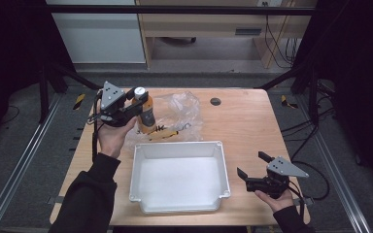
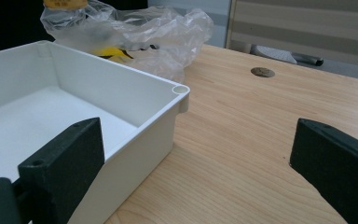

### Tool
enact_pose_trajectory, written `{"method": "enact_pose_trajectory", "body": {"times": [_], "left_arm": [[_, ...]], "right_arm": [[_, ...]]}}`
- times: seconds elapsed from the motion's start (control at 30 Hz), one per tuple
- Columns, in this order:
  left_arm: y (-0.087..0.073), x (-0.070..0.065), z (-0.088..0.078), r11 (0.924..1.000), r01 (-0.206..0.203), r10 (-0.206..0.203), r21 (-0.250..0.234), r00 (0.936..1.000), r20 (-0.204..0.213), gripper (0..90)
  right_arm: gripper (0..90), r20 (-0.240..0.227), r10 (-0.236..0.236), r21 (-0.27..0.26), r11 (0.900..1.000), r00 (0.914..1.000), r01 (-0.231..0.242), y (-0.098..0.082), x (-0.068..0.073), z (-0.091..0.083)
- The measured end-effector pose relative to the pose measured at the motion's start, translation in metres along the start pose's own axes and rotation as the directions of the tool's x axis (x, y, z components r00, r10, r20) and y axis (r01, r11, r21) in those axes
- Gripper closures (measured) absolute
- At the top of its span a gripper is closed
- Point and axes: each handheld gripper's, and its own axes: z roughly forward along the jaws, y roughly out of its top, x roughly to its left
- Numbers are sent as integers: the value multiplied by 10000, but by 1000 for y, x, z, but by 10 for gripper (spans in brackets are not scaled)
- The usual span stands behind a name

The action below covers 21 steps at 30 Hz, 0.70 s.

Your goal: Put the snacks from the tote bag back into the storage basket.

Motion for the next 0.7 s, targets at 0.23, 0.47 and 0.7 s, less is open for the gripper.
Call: {"method": "enact_pose_trajectory", "body": {"times": [0.23,0.47,0.7], "left_arm": [[-7,-11,-18,10000,26,-24,-90,9997,257,589],[-12,-19,-37,9997,-84,95,-220,9988,471,589],[-20,-28,-52,9994,-213,230,-265,9976,657,589]], "right_arm": [[31,-3,-40,13,10000,10000,40,0,1,0],[31,-1,-67,11,10000,10000,67,0,1,0],[31,-22,-63,33,10000,10000,63,0,1,0]]}}
